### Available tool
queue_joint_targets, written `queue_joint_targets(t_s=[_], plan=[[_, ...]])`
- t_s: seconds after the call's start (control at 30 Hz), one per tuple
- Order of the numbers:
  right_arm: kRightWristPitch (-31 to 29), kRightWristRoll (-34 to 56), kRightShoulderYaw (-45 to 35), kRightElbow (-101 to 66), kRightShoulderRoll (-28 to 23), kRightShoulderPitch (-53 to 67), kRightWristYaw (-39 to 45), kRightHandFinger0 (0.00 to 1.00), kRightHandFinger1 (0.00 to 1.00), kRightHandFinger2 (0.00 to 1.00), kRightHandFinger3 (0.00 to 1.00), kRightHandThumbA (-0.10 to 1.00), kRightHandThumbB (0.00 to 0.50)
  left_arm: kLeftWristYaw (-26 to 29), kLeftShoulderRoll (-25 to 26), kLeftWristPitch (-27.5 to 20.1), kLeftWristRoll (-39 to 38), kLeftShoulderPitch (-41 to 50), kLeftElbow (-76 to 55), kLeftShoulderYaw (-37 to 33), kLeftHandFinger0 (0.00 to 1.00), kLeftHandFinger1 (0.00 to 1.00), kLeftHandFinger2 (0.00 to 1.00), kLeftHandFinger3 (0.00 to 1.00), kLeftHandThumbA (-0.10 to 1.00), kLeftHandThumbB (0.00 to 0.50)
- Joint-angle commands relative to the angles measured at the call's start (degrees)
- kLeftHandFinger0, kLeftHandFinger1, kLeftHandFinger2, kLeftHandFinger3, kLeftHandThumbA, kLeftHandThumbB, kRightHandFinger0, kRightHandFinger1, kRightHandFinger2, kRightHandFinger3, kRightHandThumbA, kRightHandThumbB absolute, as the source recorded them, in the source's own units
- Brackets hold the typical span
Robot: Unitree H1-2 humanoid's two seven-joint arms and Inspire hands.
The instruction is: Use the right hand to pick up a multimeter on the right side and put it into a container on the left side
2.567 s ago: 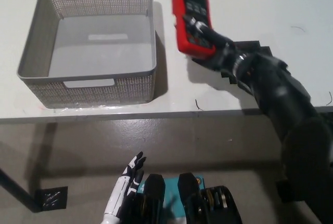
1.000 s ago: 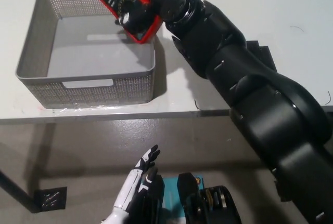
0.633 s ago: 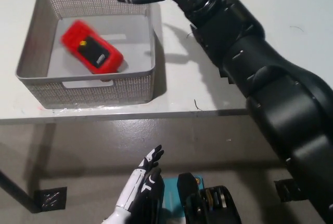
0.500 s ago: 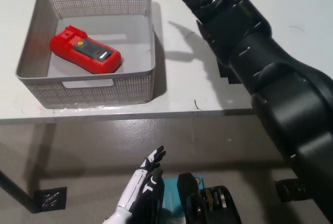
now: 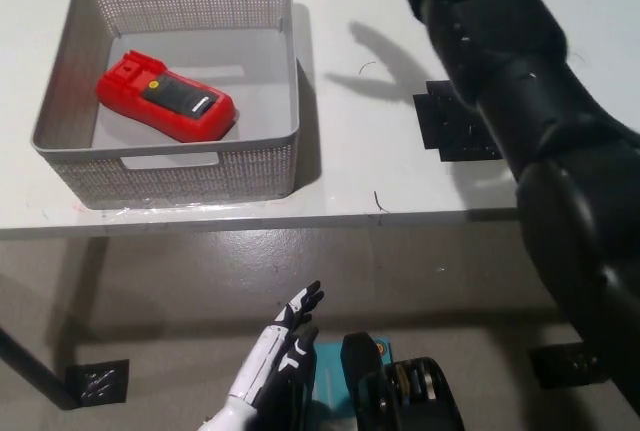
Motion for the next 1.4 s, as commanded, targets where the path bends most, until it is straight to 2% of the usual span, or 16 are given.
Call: queue_joint_targets(t_s=[0.0,0.1,0.13,0.23,0.33,0.5,0.6,0.7,0.83,0.9,1.2,1.27,1.3,1.37], plan=[[10.03,21.02,-10.07,-32.97,-2.06,11.61,11.84,1.0,1.0,1.0,1.0,1.0,0.45,0.08,-0.65,-2.43,-0.47,0.25,-2.16,1.01,1.0,1.0,1.0,1.0,1.0,0.498],[15.38,25.36,-9.83,-51.9,-2.2,21.29,12.19,1.0,1.0,1.0,1.0,1.0,0.479,0.12,-0.46,-2.63,-1.8,0.2,-1.8,1.54,1.0,1.0,1.0,1.0,1.0,0.5],[16.86,28.19,-9.8,-57.96,-2.55,25.08,13.22,1.0,1.0,1.0,1.0,1.0,0.469,0.36,-0.3,-2.63,-1.68,0.29,-1.89,1.58,1.0,1.0,1.0,1.0,1.0,0.492],[19.42,34.04,-9.4,-72.62,-3.27,34.96,13.42,1.0,1.0,1.0,1.0,1.0,0.493,1.1,0.0,-2.63,-2.04,0.39,-1.78,1.48,1.0,1.0,1.0,1.0,1.0,0.481],[18.05,35.99,-8.62,-83.94,-4.45,44.47,12.27,1.0,1.0,1.0,1.0,1.0,0.5,1.18,0.0,-2.63,-2.59,0.49,-1.18,1.66,1.0,1.0,1.0,1.0,1.0,0.483],[10.5,31.71,-4.95,-97.28,-6.38,60.36,11.52,1.0,1.0,1.0,1.0,1.0,0.5,0.71,0.3,-2.63,-3.3,1.08,-0.95,1.96,1.0,1.0,1.0,1.0,1.0,0.484],[1.14,22.38,-0.91,-100.38,-7.39,68.92,12.59,1.0,1.0,1.0,1.0,1.0,0.498,0.4,0.04,-2.63,-4.16,1.25,-0.3,1.83,1.0,1.0,1.0,1.0,1.0,0.487],[-3.37,15.92,2.76,-103.07,-5.89,76.86,11.61,1.0,1.0,1.0,1.0,1.0,0.491,0.73,0.03,-2.63,-3.46,1.63,-0.06,1.53,1.0,1.0,1.0,1.0,1.0,0.492],[-7.15,11.4,6.42,-102.32,-4.99,81.58,11.81,1.0,1.0,1.0,1.0,1.0,0.488,0.77,0.18,-2.63,-3.55,2.06,0.14,1.48,1.0,1.0,1.0,1.0,1.0,0.489],[-7.44,11.29,8.33,-100.95,-4.9,83.67,12.66,1.0,1.0,1.0,1.0,1.0,0.5,1.08,0.08,-2.63,-3.3,2.08,0.33,1.52,1.0,1.0,1.0,1.0,1.0,0.489],[-10.81,9.7,12.96,-95.65,-3.87,87.94,12.68,1.0,1.0,1.0,1.0,1.0,0.478,1.57,0.0,-2.63,-2.9,1.18,1.06,1.7,1.0,1.0,1.0,1.0,1.0,0.495],[-12.95,8.41,14.07,-93.38,-4.09,88.45,12.57,1.0,1.0,1.0,1.0,1.0,0.453,1.45,0.05,-2.63,-3.33,0.93,1.18,1.86,1.0,1.0,1.0,1.0,1.0,0.494],[-14.51,7.94,14.63,-90.94,-4.46,88.77,12.68,1.0,1.0,1.0,1.0,1.0,0.423,1.41,0.04,-2.63,-3.55,0.72,1.41,2.03,1.0,1.0,1.0,1.0,1.0,0.494],[-17.07,6.37,15.53,-86.62,-5.27,89.52,12.21,1.0,1.0,1.0,1.0,1.0,0.427,1.29,-0.02,-2.63,-3.88,1.07,1.18,2.15,1.0,1.0,1.0,1.0,1.0,0.482]])
